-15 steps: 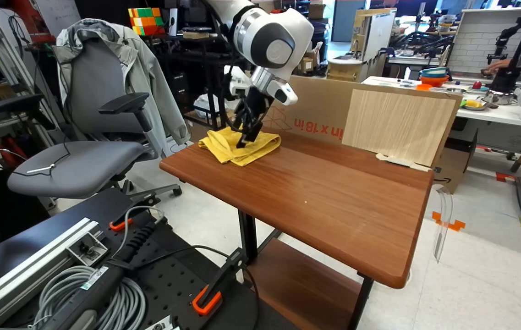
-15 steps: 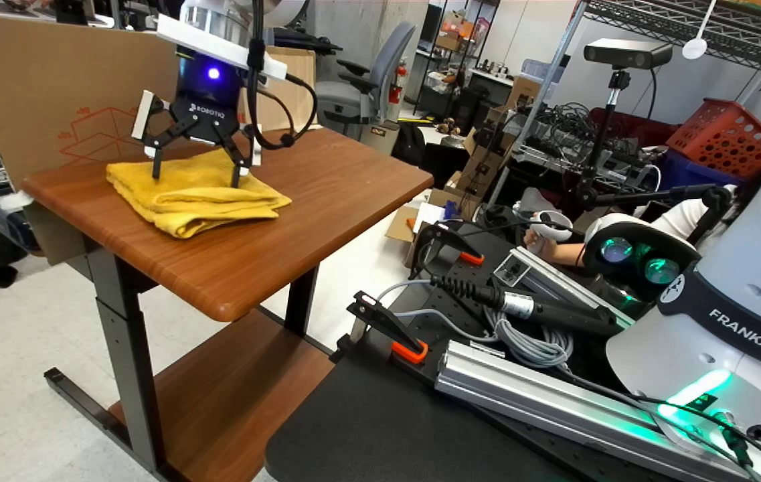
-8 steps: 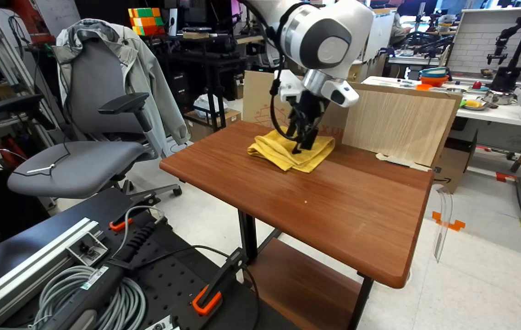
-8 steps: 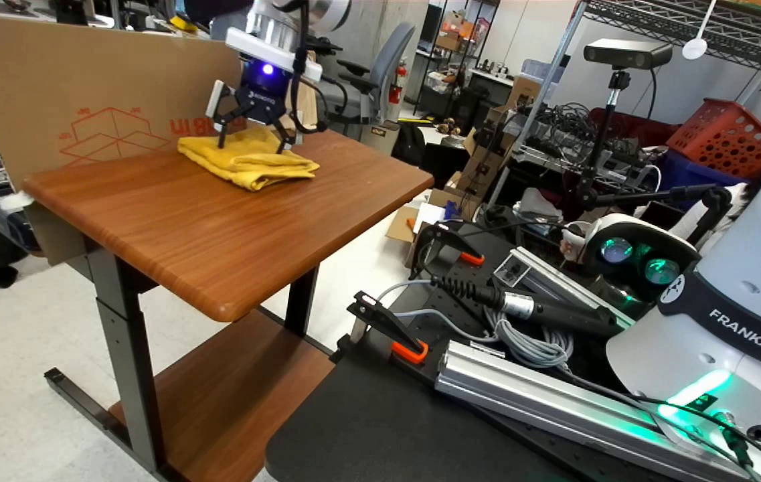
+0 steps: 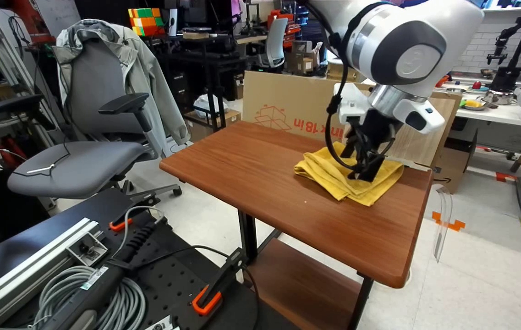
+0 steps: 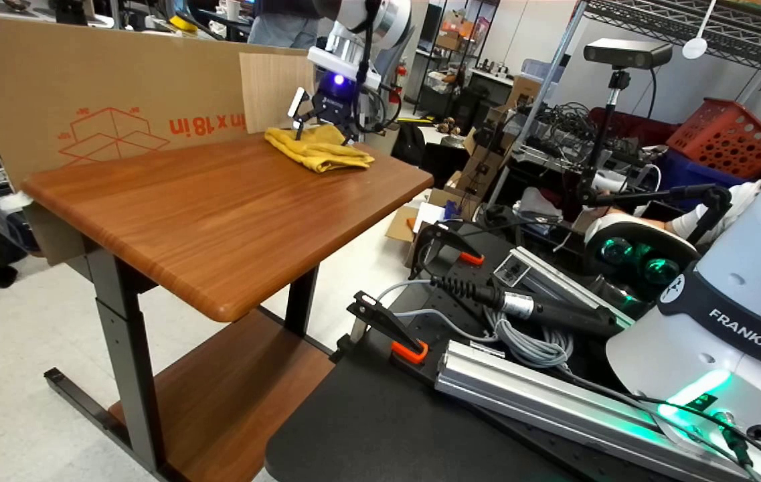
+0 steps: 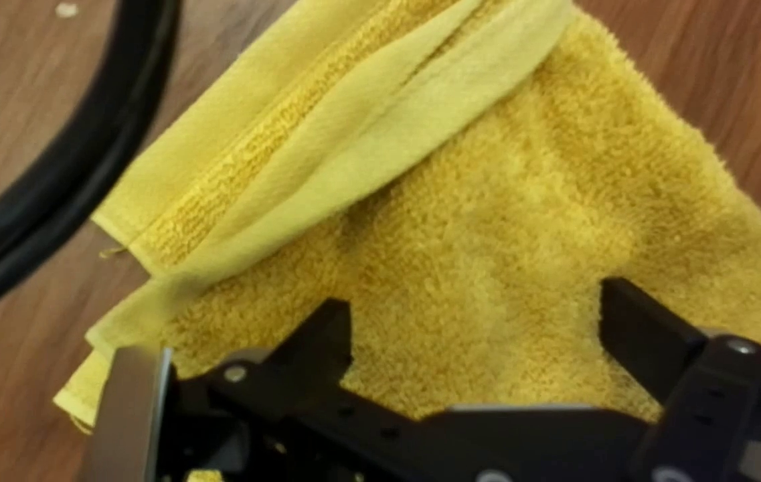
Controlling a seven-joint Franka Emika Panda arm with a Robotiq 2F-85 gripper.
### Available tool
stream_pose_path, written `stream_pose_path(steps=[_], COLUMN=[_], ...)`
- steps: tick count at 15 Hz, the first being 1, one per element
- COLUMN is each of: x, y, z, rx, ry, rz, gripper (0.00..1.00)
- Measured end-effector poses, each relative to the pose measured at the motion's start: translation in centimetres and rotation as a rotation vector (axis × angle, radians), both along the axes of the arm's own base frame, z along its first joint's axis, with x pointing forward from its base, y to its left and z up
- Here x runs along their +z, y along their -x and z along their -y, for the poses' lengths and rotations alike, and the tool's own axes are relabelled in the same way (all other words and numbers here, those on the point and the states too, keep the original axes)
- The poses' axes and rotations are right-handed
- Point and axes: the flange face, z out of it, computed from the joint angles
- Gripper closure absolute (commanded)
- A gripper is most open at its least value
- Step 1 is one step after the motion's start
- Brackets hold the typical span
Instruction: Wipe the table with the towel
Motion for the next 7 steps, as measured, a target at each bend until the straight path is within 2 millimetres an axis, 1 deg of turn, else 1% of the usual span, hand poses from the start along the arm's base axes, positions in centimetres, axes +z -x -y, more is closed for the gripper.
stream_pose_path(steps=[2,3,5,7], x=[1.4,2.8,6.7,11.2], y=[0.2,0.1,0.0,0.6], z=[1.6,2.0,2.5,2.8], rx=[-0.001,0.012,0.041,0.071], ry=[-0.004,-0.006,-0.017,-0.036], rz=[0.022,0.043,0.105,0.151], gripper=[0.0,0.0,0.0,0.0])
